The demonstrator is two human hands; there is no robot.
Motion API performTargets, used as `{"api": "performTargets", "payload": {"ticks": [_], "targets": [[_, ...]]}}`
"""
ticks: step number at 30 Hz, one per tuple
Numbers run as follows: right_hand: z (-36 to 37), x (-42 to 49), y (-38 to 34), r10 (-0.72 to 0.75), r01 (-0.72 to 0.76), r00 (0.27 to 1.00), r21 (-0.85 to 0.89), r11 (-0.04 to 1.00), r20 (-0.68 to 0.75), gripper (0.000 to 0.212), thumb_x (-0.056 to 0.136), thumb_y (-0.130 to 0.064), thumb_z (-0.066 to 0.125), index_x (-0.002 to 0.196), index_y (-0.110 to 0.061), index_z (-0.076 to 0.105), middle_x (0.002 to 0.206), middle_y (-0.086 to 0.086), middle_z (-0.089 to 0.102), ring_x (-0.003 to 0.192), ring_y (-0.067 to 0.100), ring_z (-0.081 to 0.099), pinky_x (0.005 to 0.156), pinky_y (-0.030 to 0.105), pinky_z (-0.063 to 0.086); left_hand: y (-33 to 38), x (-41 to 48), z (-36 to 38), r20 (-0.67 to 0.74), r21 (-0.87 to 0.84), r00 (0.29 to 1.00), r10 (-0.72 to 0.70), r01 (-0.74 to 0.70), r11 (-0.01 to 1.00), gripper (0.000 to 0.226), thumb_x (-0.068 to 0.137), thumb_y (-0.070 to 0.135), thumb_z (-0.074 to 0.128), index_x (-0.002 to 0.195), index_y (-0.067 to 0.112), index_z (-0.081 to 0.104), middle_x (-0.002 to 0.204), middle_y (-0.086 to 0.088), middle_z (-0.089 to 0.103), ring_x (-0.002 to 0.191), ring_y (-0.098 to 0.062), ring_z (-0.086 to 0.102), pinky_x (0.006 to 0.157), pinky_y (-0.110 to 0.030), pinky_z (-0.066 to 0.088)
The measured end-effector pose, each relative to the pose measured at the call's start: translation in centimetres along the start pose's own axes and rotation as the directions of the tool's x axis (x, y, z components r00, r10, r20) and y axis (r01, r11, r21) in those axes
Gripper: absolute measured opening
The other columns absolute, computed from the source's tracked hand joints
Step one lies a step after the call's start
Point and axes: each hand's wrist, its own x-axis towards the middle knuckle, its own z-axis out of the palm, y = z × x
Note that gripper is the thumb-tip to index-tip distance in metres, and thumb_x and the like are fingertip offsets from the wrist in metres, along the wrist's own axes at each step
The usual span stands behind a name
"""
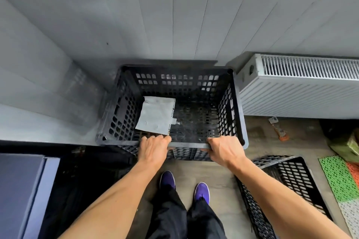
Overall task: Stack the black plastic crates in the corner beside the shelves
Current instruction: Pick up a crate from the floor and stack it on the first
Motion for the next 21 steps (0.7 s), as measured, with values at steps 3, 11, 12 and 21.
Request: {"api": "performTargets", "payload": {"ticks": [3, 11, 12, 21], "targets": [[1.9, 2.7, 0.6, 0.013, -0.013, 1.0, -0.007, 1.0, -0.014, 0.031, 0.091, -0.05, 0.042, 0.097, -0.023, 0.056, 0.082, 0.004, 0.07, 0.078, 0.031, 0.068, 0.065, 0.037, 0.052, -0.4, 2.7, 1.6, -0.009, -0.003, 1.0, 0.006, -0.006, 1.0, 0.019, 0.092, 0.02, 0.058, 0.11, 0.027, 0.056, 0.099, 0.003, 0.065, 0.097, -0.024, 0.062, 0.084, -0.04, 0.039], [5.9, 6.9, 2.5, -0.013, 0.013, 0.999, 0.005, 1.0, -0.03, 0.027, 0.091, -0.046, 0.045, 0.101, -0.023, 0.057, 0.085, 0.007, 0.071, 0.082, 0.034, 0.068, 0.064, 0.037, 0.048, -0.1, 7.6, 5.5, -0.039, 0.004, 0.999, 0.015, -0.015, 1.0, 0.019, 0.094, 0.022, 0.057, 0.112, 0.027, 0.057, 0.101, 0.002, 0.065, 0.099, -0.024, 0.061, 0.089, -0.042, 0.04], [6.5, 7.3, 2.7, -0.017, 0.017, 0.999, 0.003, 1.0, -0.029, 0.026, 0.091, -0.045, 0.045, 0.101, -0.023, 0.057, 0.084, 0.007, 0.071, 0.081, 0.034, 0.068, 0.063, 0.036, 0.047, 0.0, 8.1, 6.1, -0.044, 0.009, 0.999, 0.011, -0.011, 1.0, 0.02, 0.094, 0.023, 0.057, 0.114, 0.027, 0.057, 0.102, 0.002, 0.065, 0.099, -0.024, 0.061, 0.089, -0.042, 0.04], [12.2, 9.7, 4.4, -0.026, 0.026, 0.999, -0.011, 1.0, -0.045, 0.022, 0.09, -0.04, 0.046, 0.101, -0.023, 0.054, 0.081, 0.007, 0.07, 0.077, 0.034, 0.068, 0.057, 0.035, 0.037, 0.7, 10.3, 9.8, 0.019, 0.009, 1.0, 0.022, -0.022, 1.0, 0.025, 0.094, 0.028, 0.057, 0.119, 0.028, 0.053, 0.109, 0.0, 0.061, 0.105, -0.026, 0.058, 0.081, -0.038, 0.041]]}}
